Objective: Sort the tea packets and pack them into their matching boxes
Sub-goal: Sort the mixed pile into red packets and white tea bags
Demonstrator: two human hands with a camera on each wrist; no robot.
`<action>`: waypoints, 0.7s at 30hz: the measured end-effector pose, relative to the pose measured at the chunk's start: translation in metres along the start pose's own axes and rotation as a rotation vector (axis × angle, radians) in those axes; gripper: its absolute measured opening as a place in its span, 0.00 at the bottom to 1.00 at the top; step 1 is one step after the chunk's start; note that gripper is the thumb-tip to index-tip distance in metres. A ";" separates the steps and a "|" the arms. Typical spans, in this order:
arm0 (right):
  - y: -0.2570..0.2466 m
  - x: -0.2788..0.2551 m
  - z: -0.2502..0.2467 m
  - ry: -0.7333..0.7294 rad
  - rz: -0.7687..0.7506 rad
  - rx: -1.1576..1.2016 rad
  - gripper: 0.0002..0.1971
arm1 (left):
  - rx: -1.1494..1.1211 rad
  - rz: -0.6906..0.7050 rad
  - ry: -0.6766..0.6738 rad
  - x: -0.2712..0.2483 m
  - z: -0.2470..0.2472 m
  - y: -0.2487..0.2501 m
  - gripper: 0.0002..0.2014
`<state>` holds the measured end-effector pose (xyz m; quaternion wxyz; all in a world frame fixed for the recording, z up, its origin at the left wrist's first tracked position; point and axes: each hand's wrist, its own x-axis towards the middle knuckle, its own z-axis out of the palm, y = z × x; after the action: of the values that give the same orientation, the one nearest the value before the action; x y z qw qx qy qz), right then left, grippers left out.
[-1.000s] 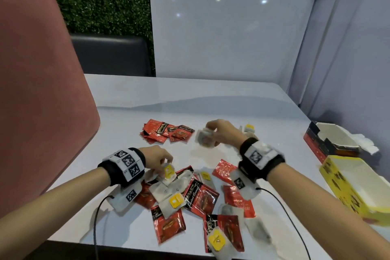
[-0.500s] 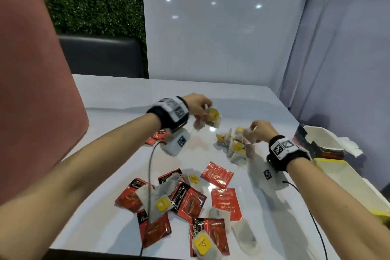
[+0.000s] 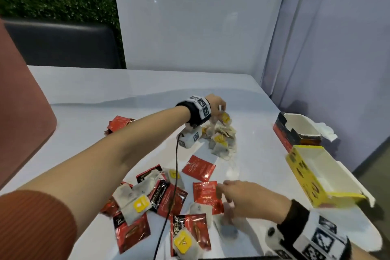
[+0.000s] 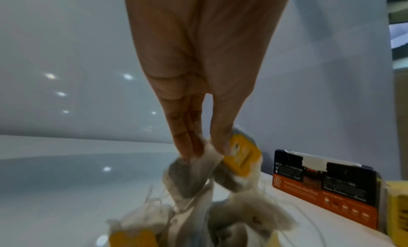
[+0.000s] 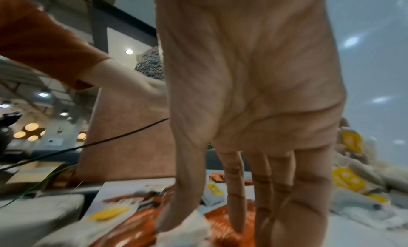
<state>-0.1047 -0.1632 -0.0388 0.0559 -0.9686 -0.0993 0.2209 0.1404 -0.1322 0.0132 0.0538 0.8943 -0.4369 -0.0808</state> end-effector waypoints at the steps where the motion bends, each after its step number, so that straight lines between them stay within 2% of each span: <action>1: -0.003 0.000 0.008 -0.013 -0.003 -0.020 0.23 | -0.015 0.000 -0.038 -0.001 0.002 0.002 0.18; 3: -0.007 0.002 0.018 -0.004 0.005 -0.053 0.24 | -0.055 0.020 -0.073 -0.010 0.002 0.004 0.26; 5: -0.008 0.002 0.023 0.001 0.028 -0.022 0.24 | -0.104 0.051 -0.021 -0.029 -0.002 0.002 0.28; 8: -0.003 0.004 0.026 0.002 0.028 0.020 0.19 | -0.230 0.082 0.004 -0.078 -0.014 -0.009 0.25; 11: 0.002 0.003 0.029 0.033 0.036 0.083 0.15 | -0.292 0.081 -0.011 -0.143 -0.018 -0.030 0.16; 14: 0.004 0.002 0.020 0.142 0.070 0.163 0.06 | -0.370 -0.036 -0.023 -0.207 -0.005 -0.054 0.07; 17: -0.003 0.009 0.011 0.310 0.064 0.322 0.07 | -0.380 -0.239 -0.073 -0.260 0.027 -0.073 0.02; 18: -0.008 0.012 0.011 0.331 0.042 0.367 0.07 | -0.335 -0.322 -0.076 -0.272 0.042 -0.077 0.05; 21: -0.027 0.023 0.020 0.266 0.004 0.348 0.10 | -0.214 -0.477 -0.078 -0.293 0.080 -0.072 0.25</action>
<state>-0.0978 -0.1309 -0.0626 0.2344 -0.9652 -0.0496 0.1051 0.0035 0.1412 -0.0489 0.1106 0.9574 -0.2046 -0.1712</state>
